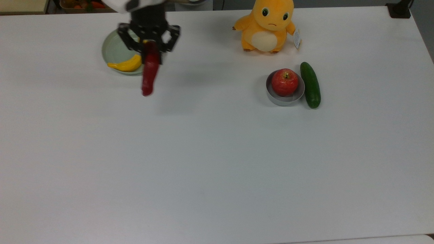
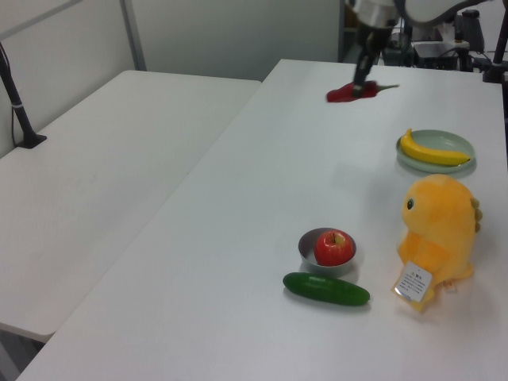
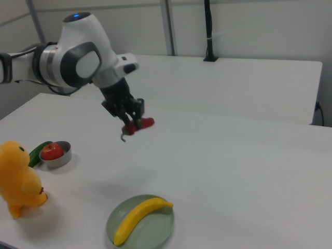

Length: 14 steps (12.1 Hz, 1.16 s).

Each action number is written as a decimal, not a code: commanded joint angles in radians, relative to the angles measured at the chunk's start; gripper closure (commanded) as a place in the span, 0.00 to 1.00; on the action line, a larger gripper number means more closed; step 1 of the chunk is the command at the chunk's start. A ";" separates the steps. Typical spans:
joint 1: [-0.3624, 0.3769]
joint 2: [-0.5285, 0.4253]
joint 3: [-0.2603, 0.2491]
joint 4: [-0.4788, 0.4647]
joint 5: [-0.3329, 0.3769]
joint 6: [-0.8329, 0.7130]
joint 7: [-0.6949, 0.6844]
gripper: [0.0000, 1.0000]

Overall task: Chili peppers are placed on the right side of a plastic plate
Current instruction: 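Lift the chili pepper and carry it toward the green plate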

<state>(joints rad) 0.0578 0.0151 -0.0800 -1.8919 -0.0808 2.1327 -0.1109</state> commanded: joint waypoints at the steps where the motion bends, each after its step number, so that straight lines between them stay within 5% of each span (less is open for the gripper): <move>1: 0.016 -0.089 -0.156 -0.119 0.035 -0.013 -0.148 0.87; 5: 0.020 -0.133 -0.365 -0.174 0.035 -0.031 -0.370 0.87; 10: -0.082 -0.115 -0.369 -0.251 0.036 -0.051 -0.475 0.86; 14: -0.108 -0.002 -0.369 -0.242 0.036 -0.024 -0.536 0.86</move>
<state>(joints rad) -0.0460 -0.0510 -0.4536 -2.1455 -0.0672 2.1062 -0.6091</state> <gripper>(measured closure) 0.599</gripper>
